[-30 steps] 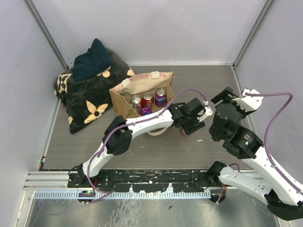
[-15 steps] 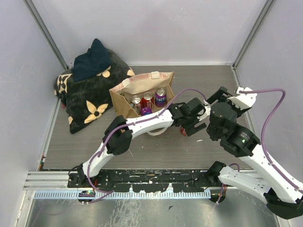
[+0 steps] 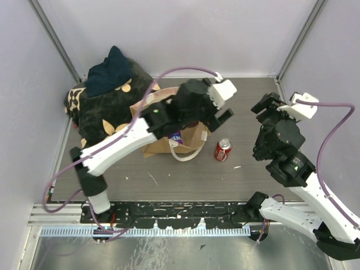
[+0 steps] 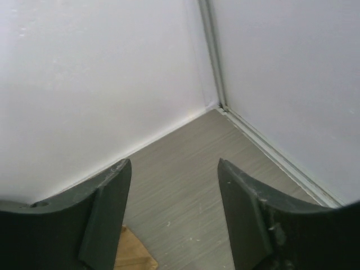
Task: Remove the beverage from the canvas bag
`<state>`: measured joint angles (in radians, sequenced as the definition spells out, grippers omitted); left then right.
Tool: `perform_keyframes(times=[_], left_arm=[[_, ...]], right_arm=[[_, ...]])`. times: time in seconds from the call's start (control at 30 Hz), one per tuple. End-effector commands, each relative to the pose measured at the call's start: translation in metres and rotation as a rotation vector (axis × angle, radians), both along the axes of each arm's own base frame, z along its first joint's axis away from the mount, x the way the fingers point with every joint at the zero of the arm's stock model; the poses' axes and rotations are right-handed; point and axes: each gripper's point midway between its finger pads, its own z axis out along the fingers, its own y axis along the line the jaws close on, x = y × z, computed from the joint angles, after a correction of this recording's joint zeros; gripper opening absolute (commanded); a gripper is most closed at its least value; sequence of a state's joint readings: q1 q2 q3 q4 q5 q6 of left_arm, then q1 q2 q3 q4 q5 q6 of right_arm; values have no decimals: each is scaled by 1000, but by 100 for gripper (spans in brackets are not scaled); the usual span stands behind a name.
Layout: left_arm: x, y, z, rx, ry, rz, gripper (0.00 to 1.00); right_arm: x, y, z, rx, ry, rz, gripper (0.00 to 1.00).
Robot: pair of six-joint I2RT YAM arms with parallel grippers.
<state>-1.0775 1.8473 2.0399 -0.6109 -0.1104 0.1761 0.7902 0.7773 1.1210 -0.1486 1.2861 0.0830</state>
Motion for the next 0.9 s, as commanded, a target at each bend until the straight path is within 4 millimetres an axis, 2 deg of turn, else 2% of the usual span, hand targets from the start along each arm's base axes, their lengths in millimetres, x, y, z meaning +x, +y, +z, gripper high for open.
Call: perform_keyframes(times=[0.0,0.07,0.1,0.17,0.2,0.27,0.37,0.43,0.53,0.7,0.87], left_arm=[[3,54,22,-11,-84,139,98],[4,82,20,-8,-98,224,99],[5,97,17,-8,-95,269,95],[3,123,10,-12,-80,350,77],[2,135,5,-19,-71,393,64],[-1,159,4,-57,-62,471,50],[-6,194,6,-140,-64,588,46],[-6,216,7,-192,-73,664,49],[-5,237,-1,-224,-80,748,76],[-3,259,-12,-236,-92,883,98],[6,256,-33,-206,-65,916,98]], right_arm=[[22,41,21,-63,-10,184,63],[35,68,15,-117,37,292,52],[42,82,9,-144,67,343,44],[56,117,-11,-194,142,466,32],[61,132,-22,-208,178,521,29],[68,163,-45,-209,237,634,25],[75,201,-79,-193,311,765,20],[78,220,-101,-179,354,828,20],[78,242,-127,-173,412,912,28],[68,271,-166,-168,506,1067,34],[48,285,-204,-146,605,1175,40]])
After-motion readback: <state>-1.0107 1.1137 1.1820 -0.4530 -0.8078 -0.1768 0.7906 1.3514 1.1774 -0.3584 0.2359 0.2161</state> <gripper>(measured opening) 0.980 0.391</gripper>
